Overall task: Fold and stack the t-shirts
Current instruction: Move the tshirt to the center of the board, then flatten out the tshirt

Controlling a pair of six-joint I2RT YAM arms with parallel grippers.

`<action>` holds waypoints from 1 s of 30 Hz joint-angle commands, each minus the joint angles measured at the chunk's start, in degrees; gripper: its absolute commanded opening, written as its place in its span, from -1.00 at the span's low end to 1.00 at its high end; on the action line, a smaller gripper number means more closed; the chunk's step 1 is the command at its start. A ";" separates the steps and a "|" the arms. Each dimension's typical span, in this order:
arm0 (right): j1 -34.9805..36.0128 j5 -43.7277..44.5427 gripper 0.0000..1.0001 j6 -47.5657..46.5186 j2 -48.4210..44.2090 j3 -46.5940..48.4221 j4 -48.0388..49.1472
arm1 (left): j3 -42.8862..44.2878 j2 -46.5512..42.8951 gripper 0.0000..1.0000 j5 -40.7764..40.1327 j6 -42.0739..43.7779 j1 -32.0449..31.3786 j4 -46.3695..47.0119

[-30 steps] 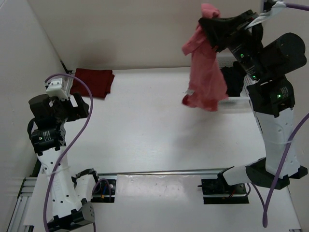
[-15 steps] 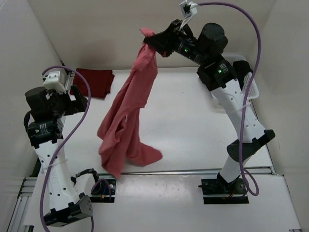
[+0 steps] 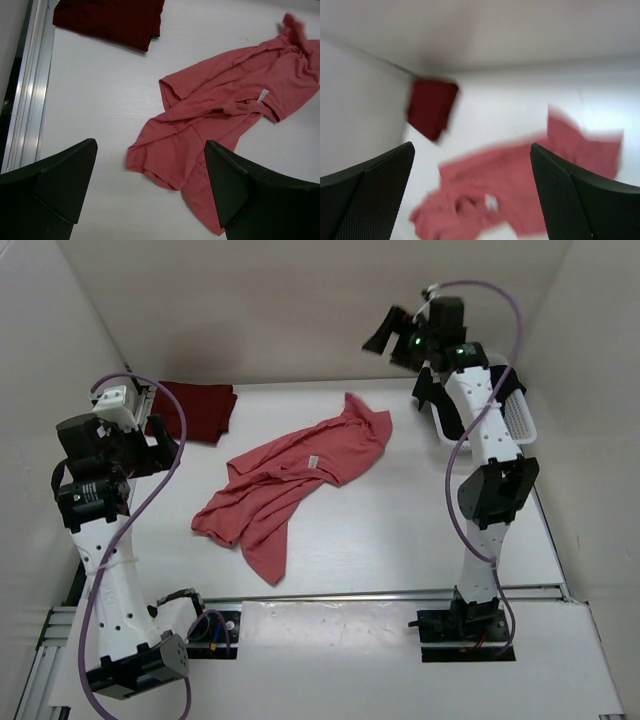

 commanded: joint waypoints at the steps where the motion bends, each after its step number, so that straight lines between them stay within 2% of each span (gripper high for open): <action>1: 6.44 3.12 1.00 -5.61 -7.89 -13.58 -12.04 | -0.33 -1.36 1.00 -1.80 -0.01 0.31 -0.91; 2: 10.72 6.89 1.00 -6.31 -12.45 -25.49 -7.84 | -1.04 -2.32 1.00 -2.50 -0.01 0.31 -0.91; 5: 19.60 10.95 1.00 -6.85 -12.07 -32.80 -6.66 | -4.29 -4.86 1.00 -3.12 -0.01 0.31 -0.91; 8: 25.41 14.66 1.00 1.12 -5.50 -29.59 -6.05 | -7.62 -7.06 1.00 -3.64 -0.01 0.31 -0.91; 9: 26.22 13.96 1.00 7.24 -3.46 -28.17 -5.34 | -8.25 -7.59 1.00 -3.65 -0.01 0.31 -0.91; 12: 28.16 13.96 0.85 17.99 3.14 -23.59 -4.64 | -9.57 -9.17 1.00 -4.79 -0.01 0.31 -2.05; 13: 28.95 13.96 0.82 24.38 3.93 -23.59 -3.50 | -9.57 -9.18 1.00 -5.40 -0.01 0.31 -2.05; 16: 31.06 13.96 0.80 33.89 3.94 -26.92 3.35 | -10.71 -10.32 1.00 -5.93 -0.01 0.31 -2.67; 18: 32.03 18.07 0.80 37.52 3.94 -26.23 3.89 | -11.33 -10.85 1.00 -5.93 -0.01 0.31 -2.67; 21: 32.56 19.31 0.80 44.81 6.39 -26.22 3.89 | -11.33 -10.85 1.00 -7.25 -0.01 0.31 -3.20; 26: 32.56 16.35 0.77 53.95 8.68 -25.69 3.89 | -12.38 -10.32 1.00 -8.31 -0.01 0.31 -3.20; 30: 33.17 12.82 0.77 57.04 9.92 -25.95 2.23 | -12.91 -9.80 1.00 -8.31 -0.01 0.31 -3.20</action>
